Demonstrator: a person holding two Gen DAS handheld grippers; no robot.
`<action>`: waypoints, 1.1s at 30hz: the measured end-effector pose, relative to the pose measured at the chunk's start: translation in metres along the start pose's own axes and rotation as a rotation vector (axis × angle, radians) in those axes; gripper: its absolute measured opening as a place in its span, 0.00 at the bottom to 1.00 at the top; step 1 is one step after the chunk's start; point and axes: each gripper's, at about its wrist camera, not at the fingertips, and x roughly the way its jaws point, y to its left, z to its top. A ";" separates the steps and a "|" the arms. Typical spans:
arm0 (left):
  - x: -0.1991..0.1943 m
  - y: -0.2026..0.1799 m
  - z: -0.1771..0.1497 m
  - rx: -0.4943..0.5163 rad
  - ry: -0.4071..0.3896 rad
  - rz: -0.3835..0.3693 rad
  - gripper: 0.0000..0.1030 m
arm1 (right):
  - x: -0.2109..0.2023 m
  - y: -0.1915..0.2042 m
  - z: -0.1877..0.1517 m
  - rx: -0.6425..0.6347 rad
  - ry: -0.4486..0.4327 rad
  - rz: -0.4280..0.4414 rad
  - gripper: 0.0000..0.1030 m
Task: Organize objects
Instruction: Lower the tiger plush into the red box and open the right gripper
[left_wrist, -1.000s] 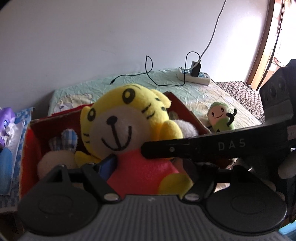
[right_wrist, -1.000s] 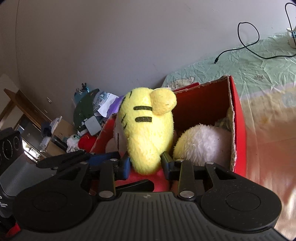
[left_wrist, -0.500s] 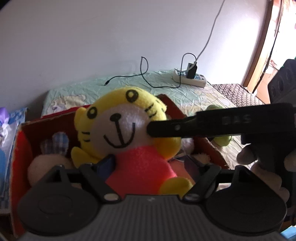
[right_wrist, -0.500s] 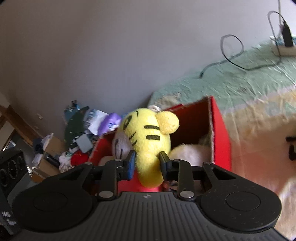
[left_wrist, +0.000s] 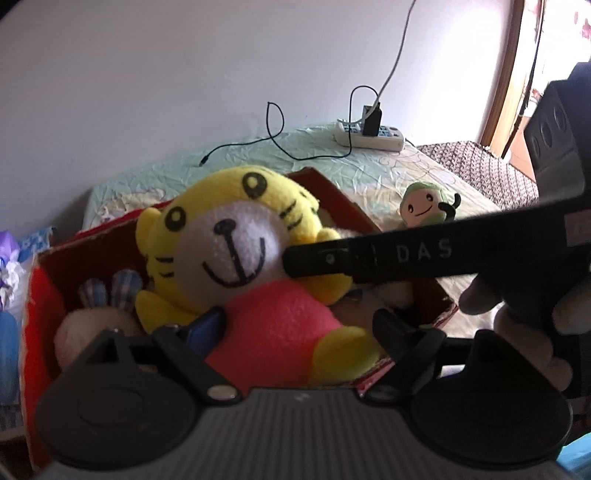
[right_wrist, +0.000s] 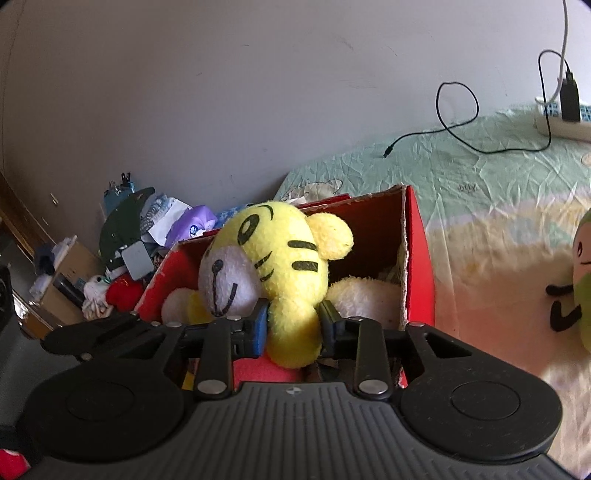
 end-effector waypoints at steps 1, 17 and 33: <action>0.000 0.002 0.001 -0.014 -0.001 -0.003 0.81 | 0.000 0.000 0.000 -0.004 -0.002 0.000 0.31; 0.011 -0.005 0.014 -0.034 0.064 0.088 0.84 | -0.007 -0.001 -0.007 0.014 -0.007 0.002 0.29; 0.011 -0.011 0.014 -0.041 0.091 0.145 0.88 | -0.010 -0.001 -0.012 0.003 -0.018 -0.006 0.30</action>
